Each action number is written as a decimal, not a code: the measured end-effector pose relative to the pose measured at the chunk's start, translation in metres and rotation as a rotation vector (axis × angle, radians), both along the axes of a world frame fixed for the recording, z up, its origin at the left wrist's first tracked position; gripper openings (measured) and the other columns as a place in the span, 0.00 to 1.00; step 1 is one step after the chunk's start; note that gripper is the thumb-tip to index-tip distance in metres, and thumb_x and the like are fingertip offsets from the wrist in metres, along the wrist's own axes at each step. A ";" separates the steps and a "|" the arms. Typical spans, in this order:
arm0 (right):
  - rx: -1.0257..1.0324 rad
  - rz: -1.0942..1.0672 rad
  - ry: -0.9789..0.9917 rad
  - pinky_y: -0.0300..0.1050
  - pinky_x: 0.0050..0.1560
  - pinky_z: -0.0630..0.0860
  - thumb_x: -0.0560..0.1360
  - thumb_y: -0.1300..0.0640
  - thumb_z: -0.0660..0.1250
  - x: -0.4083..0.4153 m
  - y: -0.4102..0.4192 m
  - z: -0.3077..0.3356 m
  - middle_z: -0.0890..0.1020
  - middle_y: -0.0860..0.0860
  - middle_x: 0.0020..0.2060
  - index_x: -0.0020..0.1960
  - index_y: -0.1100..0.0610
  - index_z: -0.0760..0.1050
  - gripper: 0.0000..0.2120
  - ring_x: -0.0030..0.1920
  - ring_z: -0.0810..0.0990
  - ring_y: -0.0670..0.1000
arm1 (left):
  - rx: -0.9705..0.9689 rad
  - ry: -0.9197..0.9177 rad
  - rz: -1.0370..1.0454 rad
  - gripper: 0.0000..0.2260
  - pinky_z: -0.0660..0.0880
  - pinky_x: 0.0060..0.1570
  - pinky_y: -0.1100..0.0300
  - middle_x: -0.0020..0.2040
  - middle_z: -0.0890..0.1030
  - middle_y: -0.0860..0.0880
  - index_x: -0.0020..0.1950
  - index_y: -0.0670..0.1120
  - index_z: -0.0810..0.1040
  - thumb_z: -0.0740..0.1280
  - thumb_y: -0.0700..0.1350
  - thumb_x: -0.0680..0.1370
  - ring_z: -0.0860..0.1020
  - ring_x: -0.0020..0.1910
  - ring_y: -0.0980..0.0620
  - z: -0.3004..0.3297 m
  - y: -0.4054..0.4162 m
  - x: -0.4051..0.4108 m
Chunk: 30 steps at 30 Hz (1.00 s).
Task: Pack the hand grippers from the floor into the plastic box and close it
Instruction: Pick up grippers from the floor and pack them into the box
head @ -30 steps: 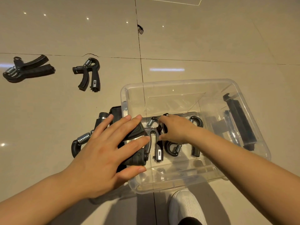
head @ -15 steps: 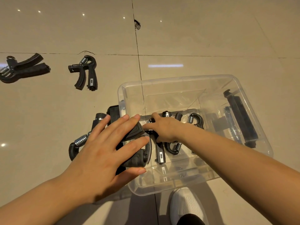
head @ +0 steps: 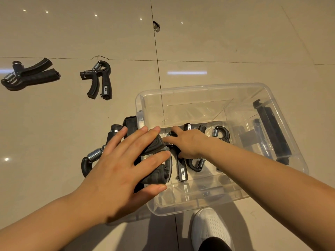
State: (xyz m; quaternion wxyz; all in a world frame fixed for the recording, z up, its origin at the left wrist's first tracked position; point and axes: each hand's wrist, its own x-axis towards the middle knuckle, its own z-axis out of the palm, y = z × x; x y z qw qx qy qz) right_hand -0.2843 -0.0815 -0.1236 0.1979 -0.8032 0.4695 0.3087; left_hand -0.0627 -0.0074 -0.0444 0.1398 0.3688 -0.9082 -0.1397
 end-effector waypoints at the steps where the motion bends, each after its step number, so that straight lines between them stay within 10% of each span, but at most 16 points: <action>1: -0.009 -0.007 0.002 0.52 0.46 0.77 0.75 0.55 0.66 -0.001 0.001 0.002 0.56 0.55 0.72 0.74 0.41 0.51 0.34 0.54 0.77 0.61 | -0.005 0.007 0.000 0.22 0.56 0.69 0.40 0.74 0.63 0.45 0.67 0.54 0.68 0.57 0.62 0.76 0.62 0.72 0.44 0.000 0.000 0.000; 5: -0.010 -0.240 -0.199 0.52 0.59 0.72 0.75 0.49 0.67 -0.012 0.002 0.032 0.57 0.54 0.74 0.75 0.45 0.53 0.34 0.62 0.73 0.58 | -0.011 0.027 0.012 0.23 0.58 0.68 0.43 0.73 0.64 0.45 0.66 0.55 0.68 0.60 0.60 0.73 0.63 0.72 0.45 0.000 0.002 -0.002; 9: -0.062 -0.505 -0.577 0.39 0.52 0.71 0.75 0.48 0.67 -0.027 0.012 0.085 0.76 0.46 0.61 0.66 0.47 0.70 0.21 0.48 0.75 0.43 | 0.000 0.038 -0.025 0.21 0.63 0.62 0.50 0.73 0.64 0.44 0.65 0.53 0.70 0.61 0.60 0.74 0.69 0.65 0.45 0.006 0.000 0.003; 14: 0.079 -0.855 -1.025 0.50 0.44 0.78 0.68 0.47 0.68 -0.032 0.043 0.132 0.81 0.47 0.51 0.58 0.47 0.76 0.18 0.46 0.80 0.56 | -0.169 0.149 -0.106 0.14 0.69 0.56 0.48 0.68 0.71 0.41 0.60 0.52 0.78 0.65 0.51 0.76 0.74 0.59 0.44 0.029 0.009 -0.003; 24: 0.461 -1.088 -1.338 0.54 0.55 0.77 0.71 0.41 0.62 -0.029 0.070 0.175 0.79 0.48 0.61 0.66 0.40 0.70 0.23 0.57 0.80 0.52 | -0.357 0.342 -0.362 0.09 0.64 0.67 0.42 0.68 0.69 0.42 0.53 0.44 0.83 0.63 0.40 0.80 0.68 0.68 0.41 0.065 -0.002 -0.060; 30: 0.558 -1.192 -1.446 0.44 0.44 0.77 0.71 0.52 0.67 -0.035 0.082 0.163 0.82 0.54 0.48 0.67 0.45 0.70 0.25 0.48 0.82 0.52 | -0.374 0.368 -0.427 0.09 0.67 0.66 0.46 0.66 0.68 0.41 0.56 0.43 0.82 0.63 0.38 0.80 0.69 0.66 0.43 0.049 0.011 -0.076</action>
